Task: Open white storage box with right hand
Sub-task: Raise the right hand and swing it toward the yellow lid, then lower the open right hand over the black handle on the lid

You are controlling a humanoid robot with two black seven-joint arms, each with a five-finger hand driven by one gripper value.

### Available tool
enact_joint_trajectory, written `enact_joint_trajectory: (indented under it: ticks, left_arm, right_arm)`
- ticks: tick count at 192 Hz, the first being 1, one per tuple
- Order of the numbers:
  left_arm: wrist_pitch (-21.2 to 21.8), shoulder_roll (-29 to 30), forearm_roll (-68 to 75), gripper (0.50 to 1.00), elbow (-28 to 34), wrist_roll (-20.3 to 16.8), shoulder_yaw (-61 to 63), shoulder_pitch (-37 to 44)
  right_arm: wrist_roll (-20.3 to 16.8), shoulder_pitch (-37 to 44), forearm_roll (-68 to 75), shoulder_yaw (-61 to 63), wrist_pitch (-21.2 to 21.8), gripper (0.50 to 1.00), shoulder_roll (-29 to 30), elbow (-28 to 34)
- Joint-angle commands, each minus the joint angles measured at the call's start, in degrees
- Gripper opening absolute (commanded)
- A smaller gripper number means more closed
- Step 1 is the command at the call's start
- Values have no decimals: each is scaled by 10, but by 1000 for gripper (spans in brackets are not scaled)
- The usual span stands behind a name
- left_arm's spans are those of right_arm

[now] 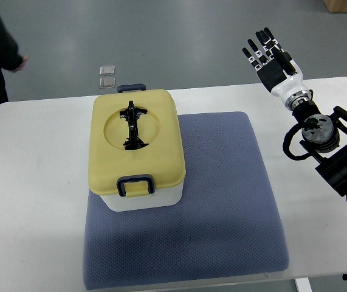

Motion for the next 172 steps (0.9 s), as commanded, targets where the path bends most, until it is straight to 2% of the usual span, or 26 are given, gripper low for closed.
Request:
enact_joint_trajectory:
  ticks: [1,51,74,111,143,160,172]
  left_arm:
    - [1,0,-1,1000,1,0,-1,0]
    - [1,0,-2,1000,1,-1,-4,0]
    - [1,0,-2,1000,2,-1,-4,0]
    - [1,0,-2,1000,1,0,-4,-1]
    - [1,0,-2,1000,0,0,-4,-2]
    - [1,0,-2,1000,0,-1,-4,-3]
    - [1,0,-2,1000,0,0,-4,-3]
  right_arm:
    - [0,-1,-1,0,0,934,0,0]
    - [-1,4,-7,0,1,934,-7,0]
    - [-5,18,-58,-1,5,934,-6,0]
    - [-21,94,-275,-14,11,934,-10,0]
    - [-29,186,-494,-97,65,932,-33,10]
    - [-28,230,-591,-146,82,932,-48,33]
    - [-25,269,-680,-194,89,932,-74,81]
